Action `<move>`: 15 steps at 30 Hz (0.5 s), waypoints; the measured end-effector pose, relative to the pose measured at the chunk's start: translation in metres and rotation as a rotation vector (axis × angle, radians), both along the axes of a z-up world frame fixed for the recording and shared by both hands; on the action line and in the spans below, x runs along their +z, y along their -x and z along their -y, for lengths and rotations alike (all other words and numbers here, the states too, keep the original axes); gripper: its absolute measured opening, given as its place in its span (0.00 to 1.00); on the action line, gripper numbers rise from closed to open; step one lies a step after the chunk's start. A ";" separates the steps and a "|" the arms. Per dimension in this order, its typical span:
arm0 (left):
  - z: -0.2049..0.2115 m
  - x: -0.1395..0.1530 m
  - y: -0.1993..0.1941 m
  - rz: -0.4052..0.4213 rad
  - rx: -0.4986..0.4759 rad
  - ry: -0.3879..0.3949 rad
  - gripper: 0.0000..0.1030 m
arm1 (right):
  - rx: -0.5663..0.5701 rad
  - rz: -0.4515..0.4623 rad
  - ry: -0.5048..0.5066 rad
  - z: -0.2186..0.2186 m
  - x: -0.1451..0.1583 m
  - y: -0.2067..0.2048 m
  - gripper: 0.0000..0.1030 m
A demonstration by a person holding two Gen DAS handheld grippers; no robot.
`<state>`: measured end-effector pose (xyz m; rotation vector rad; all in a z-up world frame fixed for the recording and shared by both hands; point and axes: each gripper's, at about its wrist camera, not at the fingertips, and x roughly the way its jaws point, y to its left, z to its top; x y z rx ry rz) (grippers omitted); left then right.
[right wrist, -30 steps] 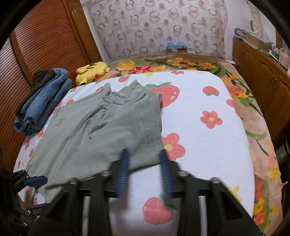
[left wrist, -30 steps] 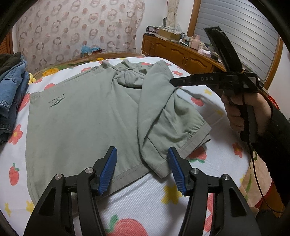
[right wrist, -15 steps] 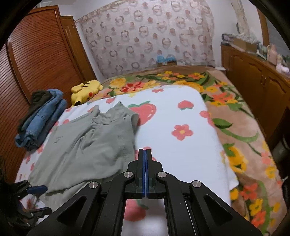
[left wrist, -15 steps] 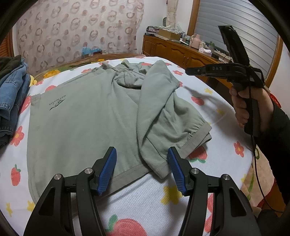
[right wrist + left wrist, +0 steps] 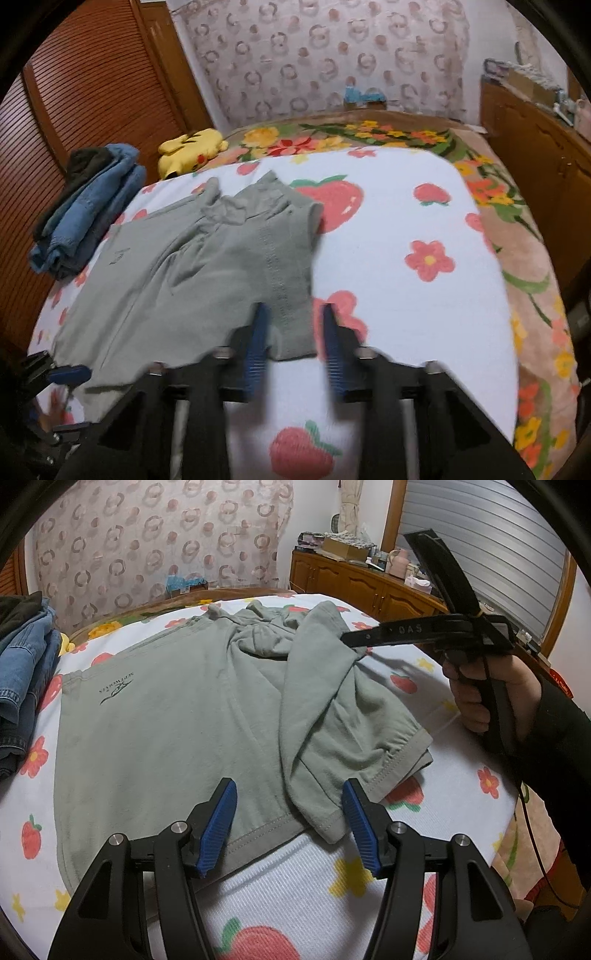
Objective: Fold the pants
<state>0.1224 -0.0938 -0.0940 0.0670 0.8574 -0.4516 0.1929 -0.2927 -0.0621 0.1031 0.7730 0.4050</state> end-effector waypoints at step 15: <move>0.004 0.013 0.010 0.029 -0.017 0.026 0.59 | -0.099 0.148 -0.044 0.046 0.026 0.031 0.01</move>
